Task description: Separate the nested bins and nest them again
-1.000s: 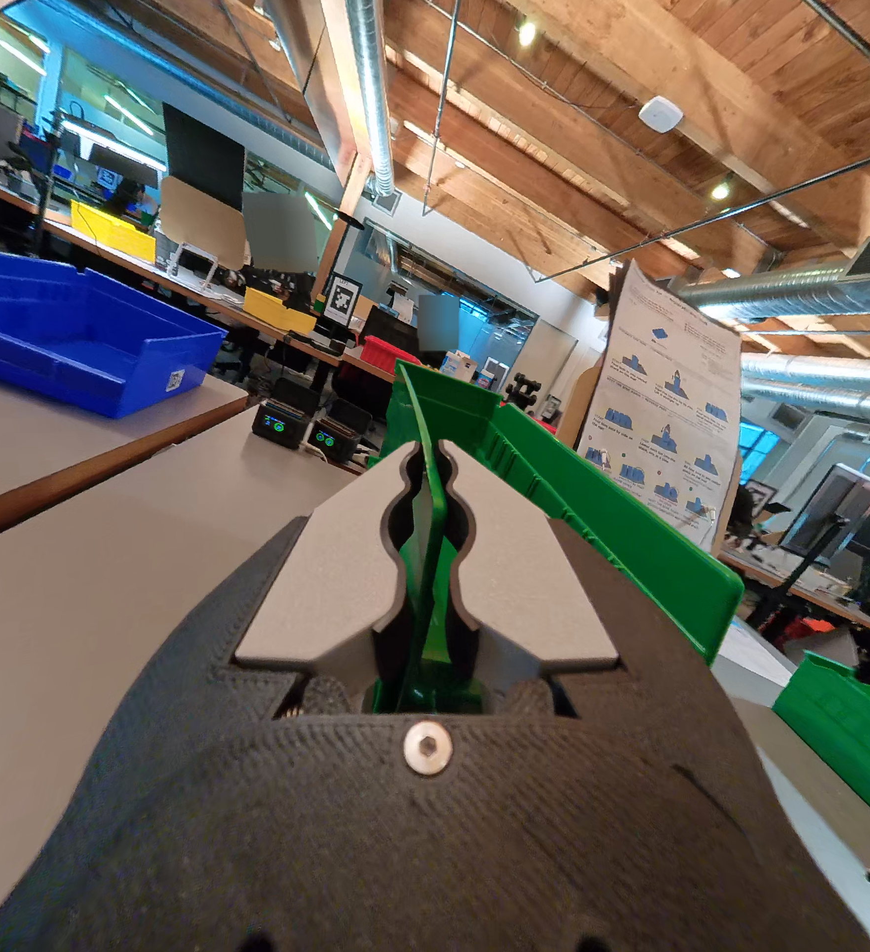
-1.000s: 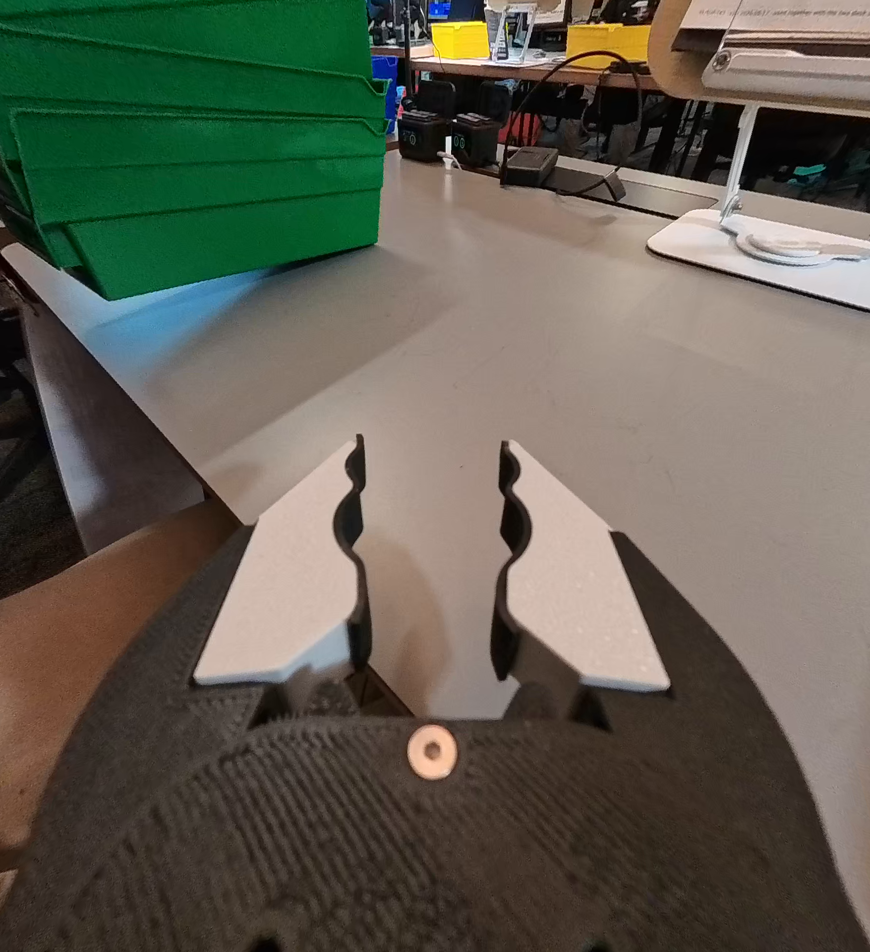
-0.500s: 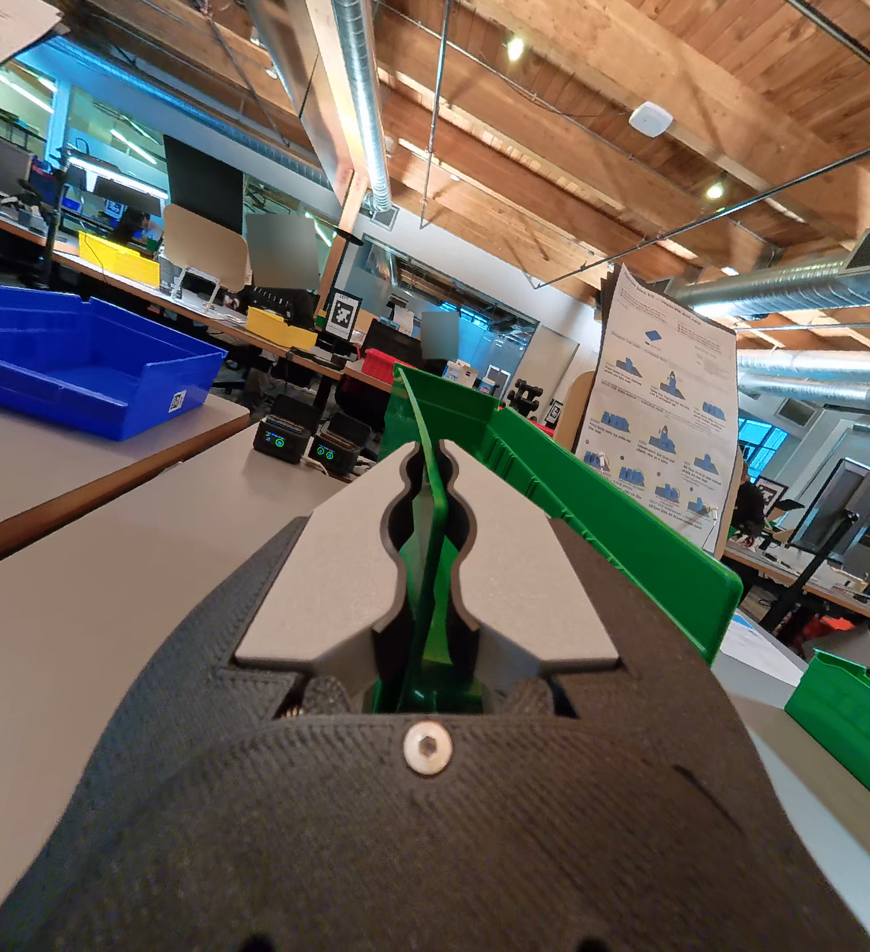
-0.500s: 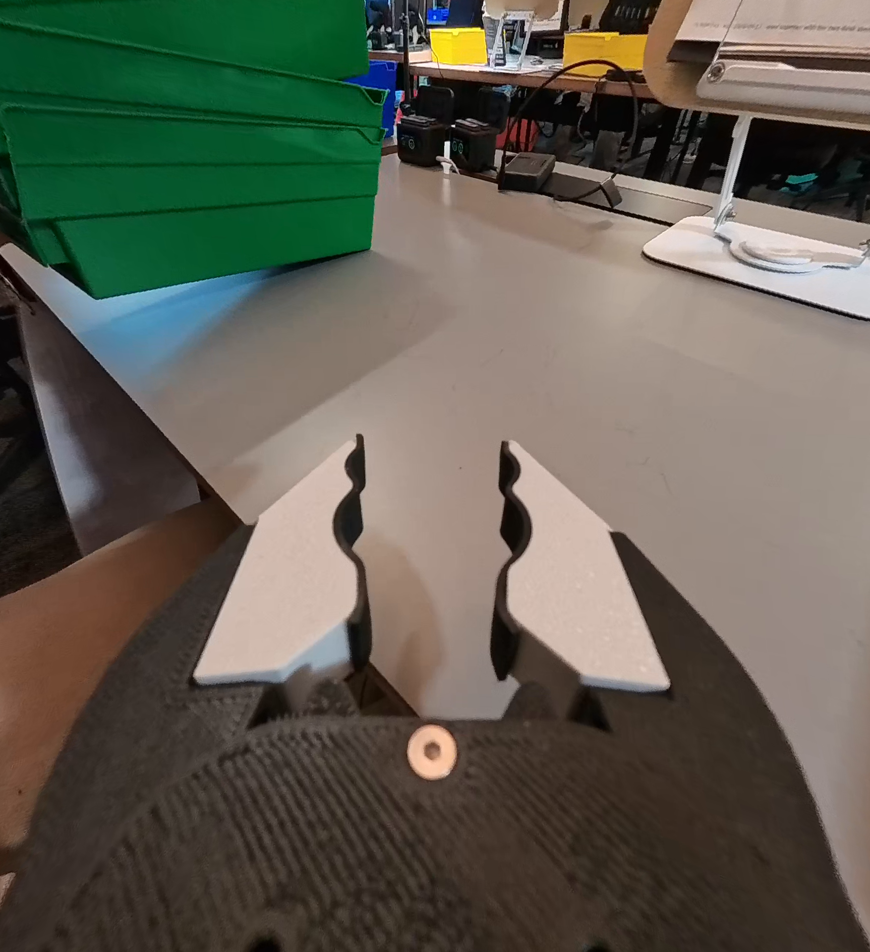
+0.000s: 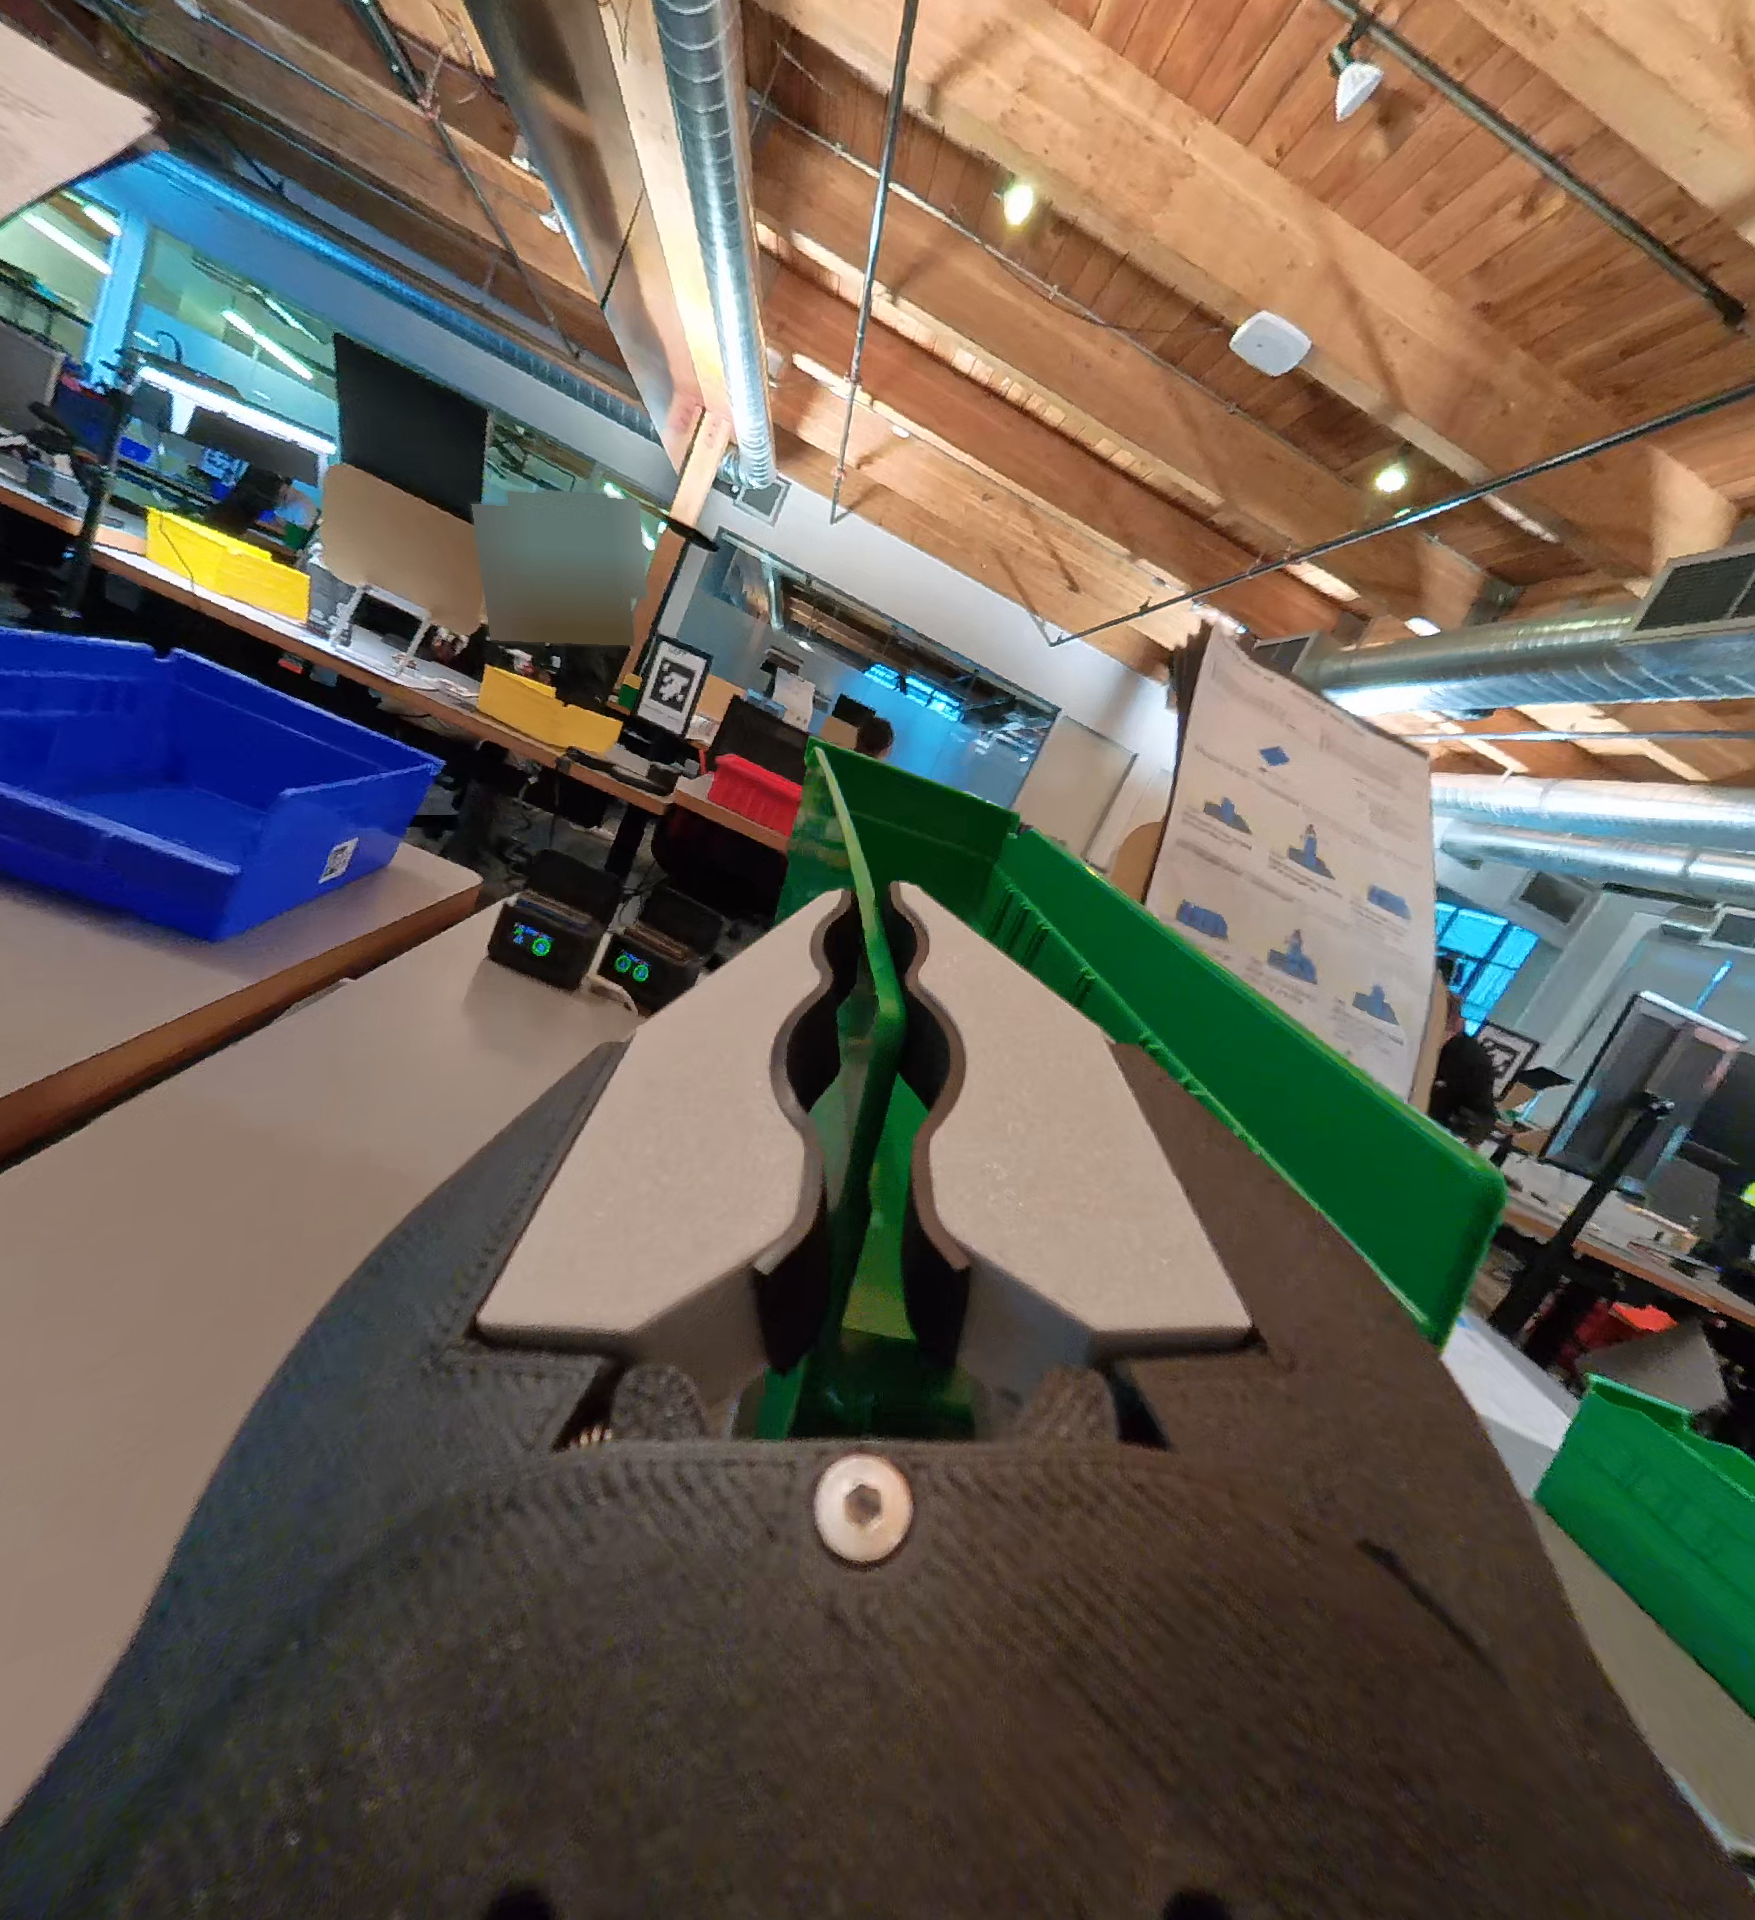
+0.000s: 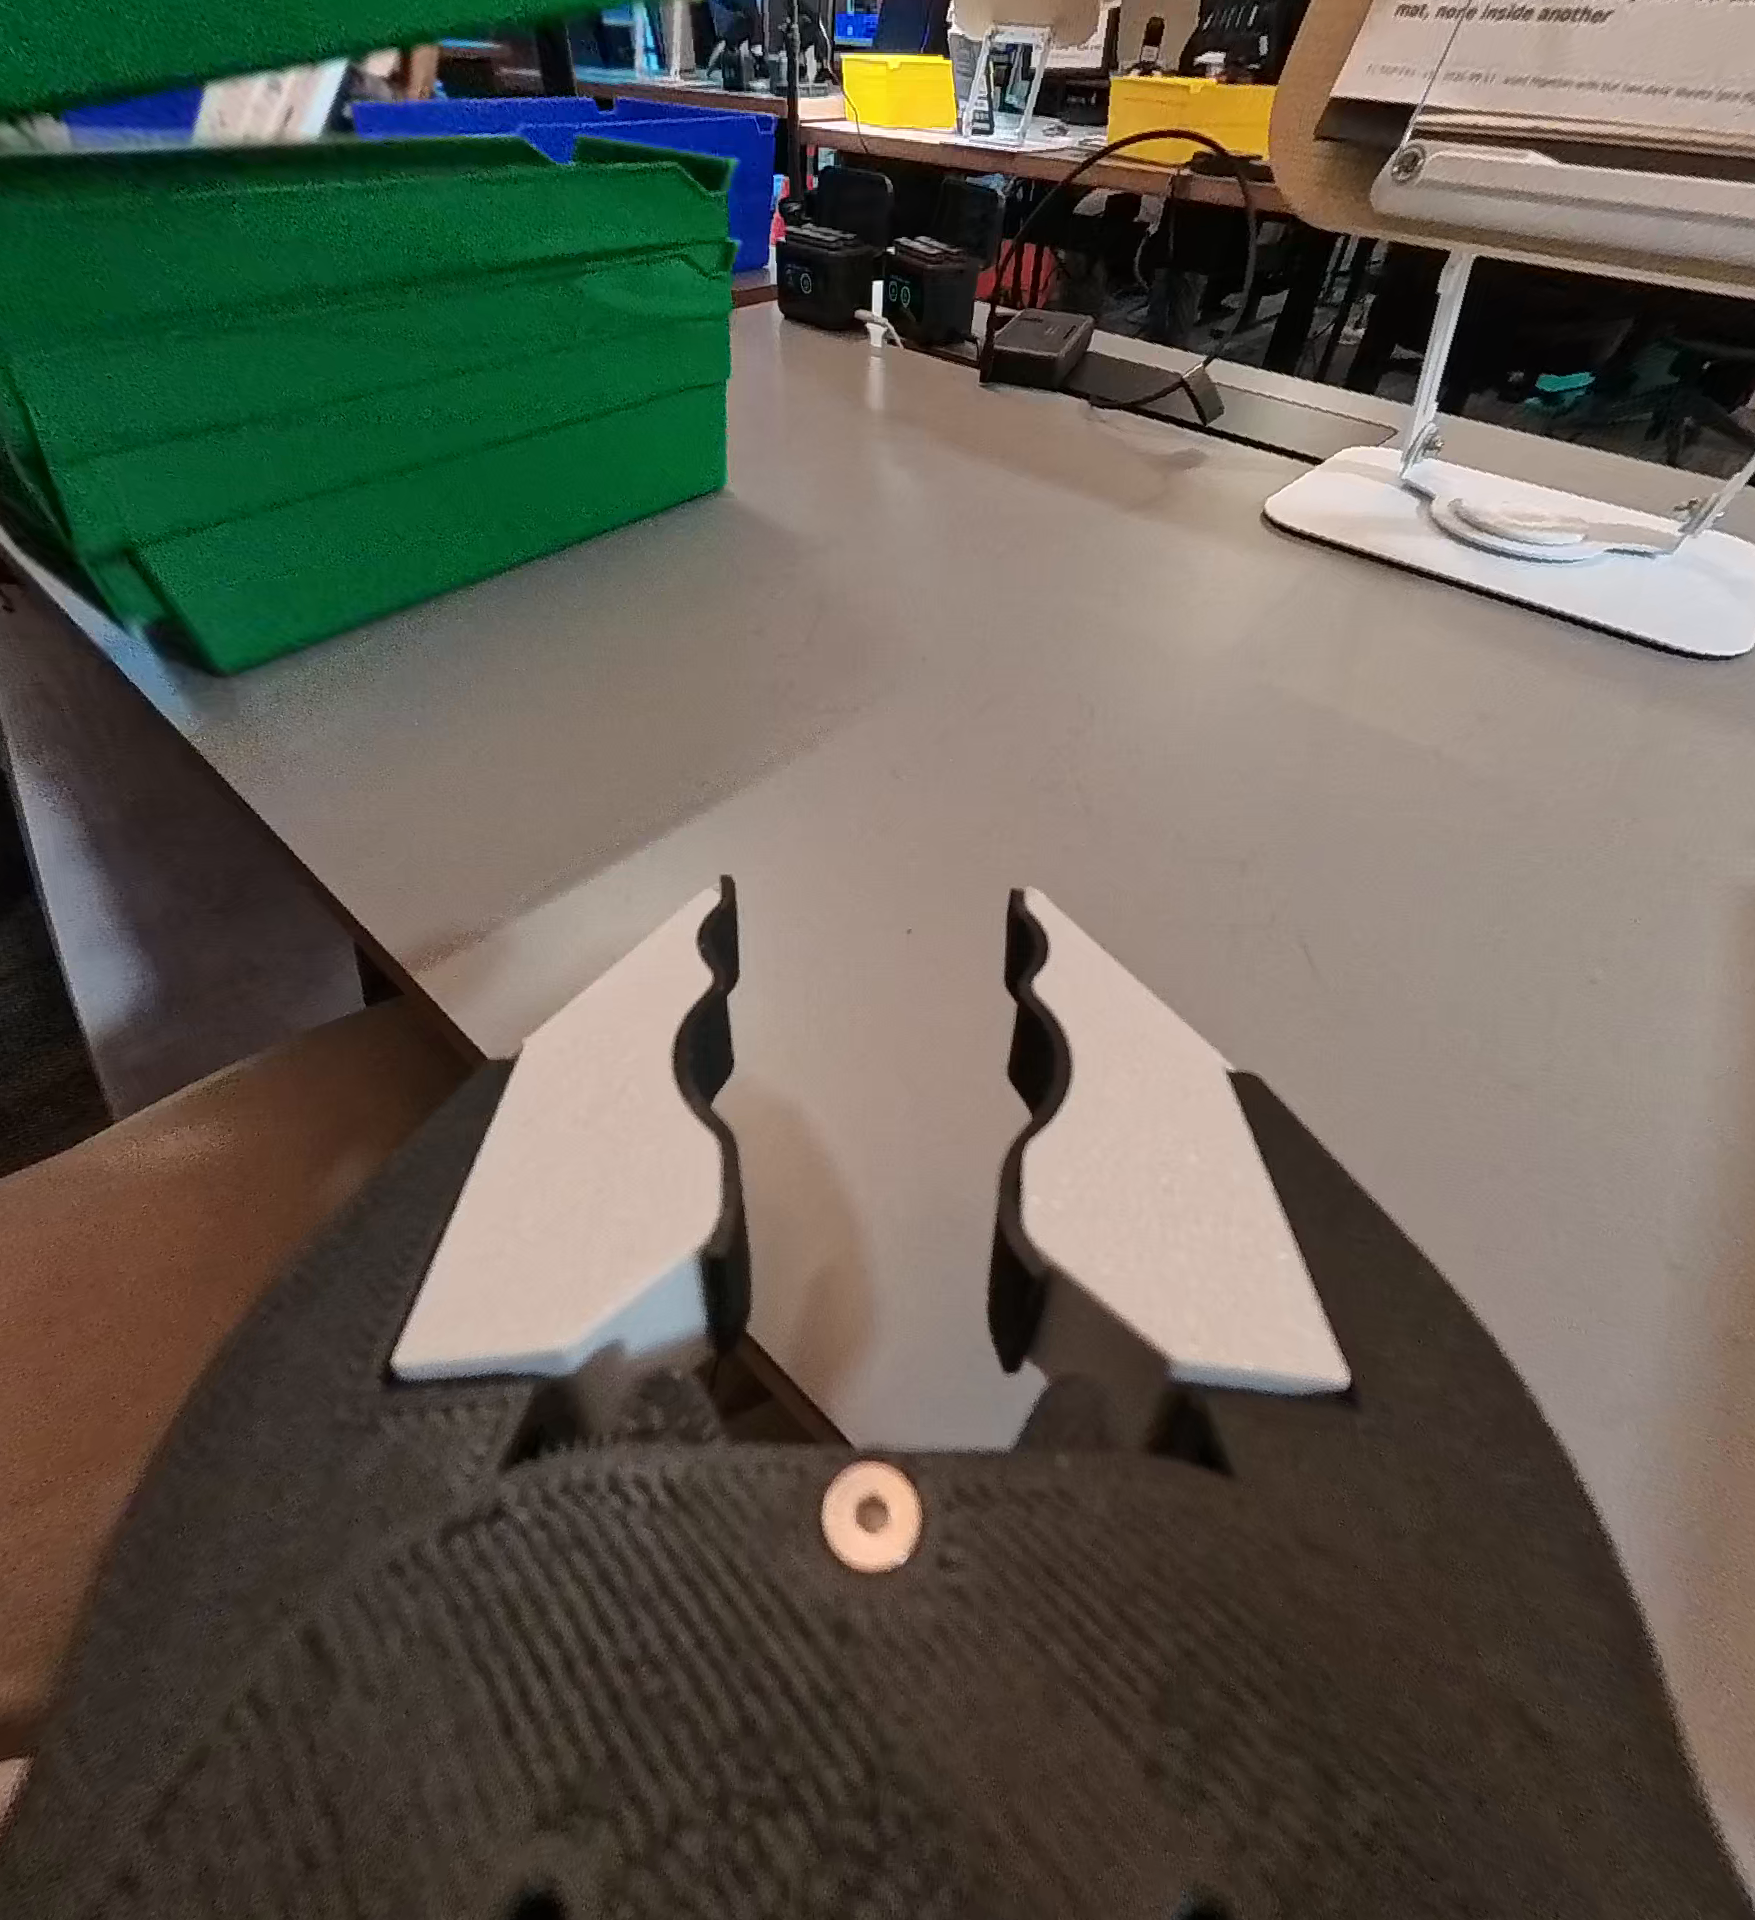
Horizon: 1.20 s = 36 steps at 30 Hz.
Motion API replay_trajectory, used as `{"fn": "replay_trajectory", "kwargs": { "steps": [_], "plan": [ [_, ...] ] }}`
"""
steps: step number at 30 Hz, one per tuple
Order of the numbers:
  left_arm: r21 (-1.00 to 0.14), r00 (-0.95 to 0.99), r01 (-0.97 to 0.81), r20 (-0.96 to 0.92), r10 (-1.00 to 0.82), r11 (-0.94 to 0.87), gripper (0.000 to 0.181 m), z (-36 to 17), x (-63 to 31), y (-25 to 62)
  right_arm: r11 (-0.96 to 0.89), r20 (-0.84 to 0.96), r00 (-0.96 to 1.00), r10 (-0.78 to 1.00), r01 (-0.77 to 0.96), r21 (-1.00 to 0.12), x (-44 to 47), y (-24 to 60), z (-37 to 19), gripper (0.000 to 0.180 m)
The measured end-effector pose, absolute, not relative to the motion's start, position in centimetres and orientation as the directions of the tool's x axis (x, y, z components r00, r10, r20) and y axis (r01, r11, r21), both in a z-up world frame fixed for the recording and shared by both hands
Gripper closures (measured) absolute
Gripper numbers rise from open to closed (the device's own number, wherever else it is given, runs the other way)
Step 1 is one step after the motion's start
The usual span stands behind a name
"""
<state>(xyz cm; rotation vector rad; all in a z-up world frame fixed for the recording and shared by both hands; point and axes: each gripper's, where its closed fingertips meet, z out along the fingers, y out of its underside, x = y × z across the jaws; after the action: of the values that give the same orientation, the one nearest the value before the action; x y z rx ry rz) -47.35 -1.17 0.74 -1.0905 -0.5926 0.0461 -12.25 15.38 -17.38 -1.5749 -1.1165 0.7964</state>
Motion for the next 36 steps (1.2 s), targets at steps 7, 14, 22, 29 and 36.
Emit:
{"fn": "replay_trajectory", "kwargs": {
  "steps": [7, 14, 22, 29, 36],
  "plan": [
    [-0.848, 0.865, 0.205, 0.391, 0.315, 0.489, 0.181, 2.6, -46.8, -2.0, -0.057, 0.048, 0.354, 0.934, 0.281, -0.958, -12.4, 15.3, -17.6, 0.129],
    [-0.835, 0.890, 0.221, 0.385, 0.246, 0.504, 0.181, 4.1, -44.7, -1.7, -0.032, 0.071, 0.349, 0.935, 0.281, -0.959, -12.5, 15.1, -17.3, 0.129],
    [-0.848, 0.933, 0.286, 0.353, 0.071, 0.446, 0.181, 4.8, -36.9, 1.2, -0.027, -0.011, 0.211, 0.977, 0.077, -0.997, -13.2, 11.4, -13.0, 0.121],
    [-0.877, 0.935, 0.353, 0.342, -0.093, 0.326, 0.181, 2.1, -28.5, 4.3, -0.002, -0.017, 0.090, 0.996, -0.162, -0.987, -12.5, 4.3, -6.1, 0.116],
    [-0.926, 0.952, 0.304, 0.289, -0.097, 0.226, 0.181, -2.5, -24.0, 6.4, -0.175, -0.203, 0.175, 0.963, -0.165, -0.971, -12.6, 4.7, -6.9, 0.104]
  ]
}}
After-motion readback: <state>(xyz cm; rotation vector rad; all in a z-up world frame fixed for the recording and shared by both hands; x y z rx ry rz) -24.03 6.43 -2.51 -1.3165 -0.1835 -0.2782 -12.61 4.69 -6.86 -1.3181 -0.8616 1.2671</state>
